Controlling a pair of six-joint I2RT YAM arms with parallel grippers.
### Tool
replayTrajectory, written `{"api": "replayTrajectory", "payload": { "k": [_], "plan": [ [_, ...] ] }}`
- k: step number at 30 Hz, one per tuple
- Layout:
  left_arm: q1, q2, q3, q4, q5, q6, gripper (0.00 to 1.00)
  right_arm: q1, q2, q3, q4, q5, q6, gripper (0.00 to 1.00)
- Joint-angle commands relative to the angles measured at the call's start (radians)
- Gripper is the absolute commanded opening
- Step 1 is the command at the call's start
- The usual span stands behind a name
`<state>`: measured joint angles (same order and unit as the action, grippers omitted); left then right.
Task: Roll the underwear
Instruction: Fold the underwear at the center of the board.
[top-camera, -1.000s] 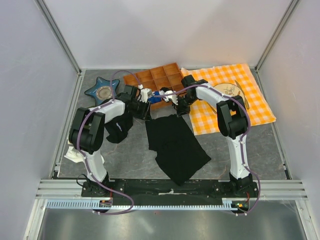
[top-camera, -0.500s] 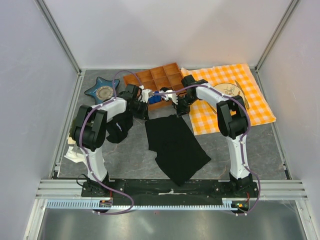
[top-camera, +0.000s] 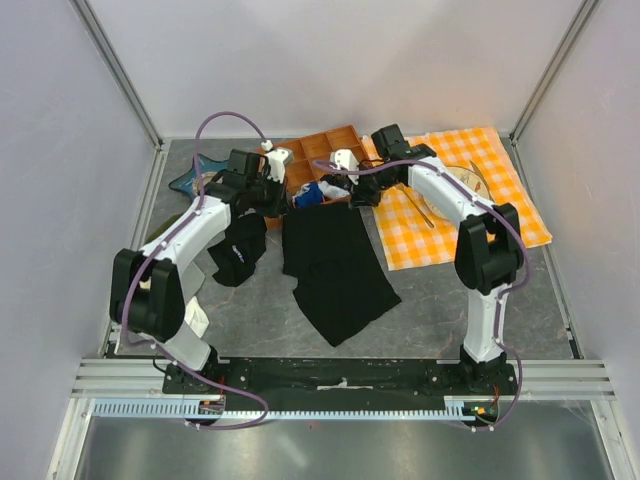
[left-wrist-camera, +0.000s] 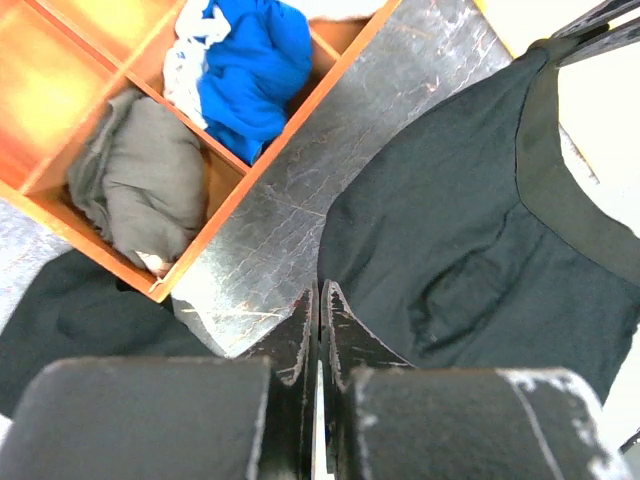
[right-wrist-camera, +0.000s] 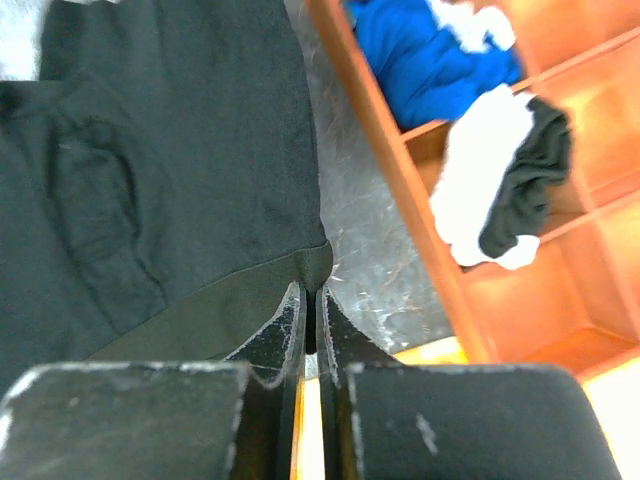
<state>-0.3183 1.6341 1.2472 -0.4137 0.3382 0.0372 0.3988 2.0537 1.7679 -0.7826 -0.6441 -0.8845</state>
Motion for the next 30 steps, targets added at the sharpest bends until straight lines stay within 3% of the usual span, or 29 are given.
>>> {"api": "replayTrajectory", "payload": {
  "k": [1, 8, 16, 30],
  "plan": [
    [-0.001, -0.097, 0.020, 0.004, -0.033, 0.035, 0.02, -0.005, -0.134, -0.031, 0.063, -0.068, 0.019, 0.00],
    [-0.021, -0.161, -0.043, -0.083, 0.102, -0.019, 0.02, -0.003, -0.266, -0.254, 0.080, -0.097, -0.097, 0.00],
    [-0.152, -0.232, -0.187, -0.068, 0.130, -0.129, 0.02, -0.003, -0.403, -0.521, 0.060, -0.052, -0.252, 0.00],
    [-0.304, -0.253, -0.296, -0.020, 0.104, -0.237, 0.02, -0.017, -0.405, -0.633, 0.010, -0.016, -0.370, 0.00]
  ]
}}
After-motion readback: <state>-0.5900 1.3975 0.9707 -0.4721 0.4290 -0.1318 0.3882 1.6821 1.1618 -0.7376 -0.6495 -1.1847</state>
